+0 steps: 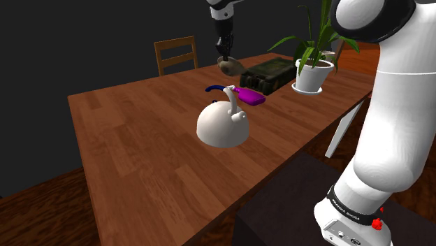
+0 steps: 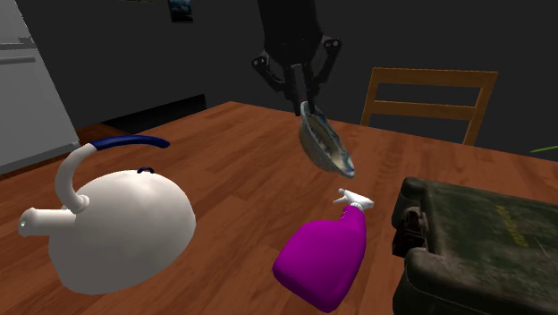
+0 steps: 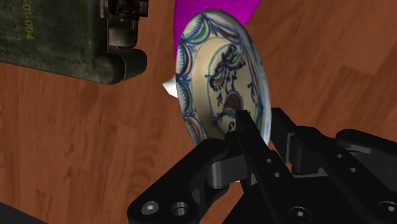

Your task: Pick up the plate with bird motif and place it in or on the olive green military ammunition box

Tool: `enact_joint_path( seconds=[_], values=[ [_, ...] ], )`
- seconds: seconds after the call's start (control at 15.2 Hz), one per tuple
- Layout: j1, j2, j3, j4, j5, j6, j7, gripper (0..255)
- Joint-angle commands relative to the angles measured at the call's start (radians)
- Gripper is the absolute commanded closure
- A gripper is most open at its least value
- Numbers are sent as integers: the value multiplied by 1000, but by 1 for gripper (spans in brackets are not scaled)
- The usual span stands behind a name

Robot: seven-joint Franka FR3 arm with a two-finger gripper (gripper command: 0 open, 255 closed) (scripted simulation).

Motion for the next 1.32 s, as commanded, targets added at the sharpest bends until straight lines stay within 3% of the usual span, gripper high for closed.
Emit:
enact_joint_path(
  seconds=[0.0,0.66,1.25],
  values=[
    [-29,-2,-15,-5,6,14,-43,255],
    [-173,20,-93,30,44,48,-262,255],
    [-316,141,-150,210,100,25,-463,255]
  ],
)
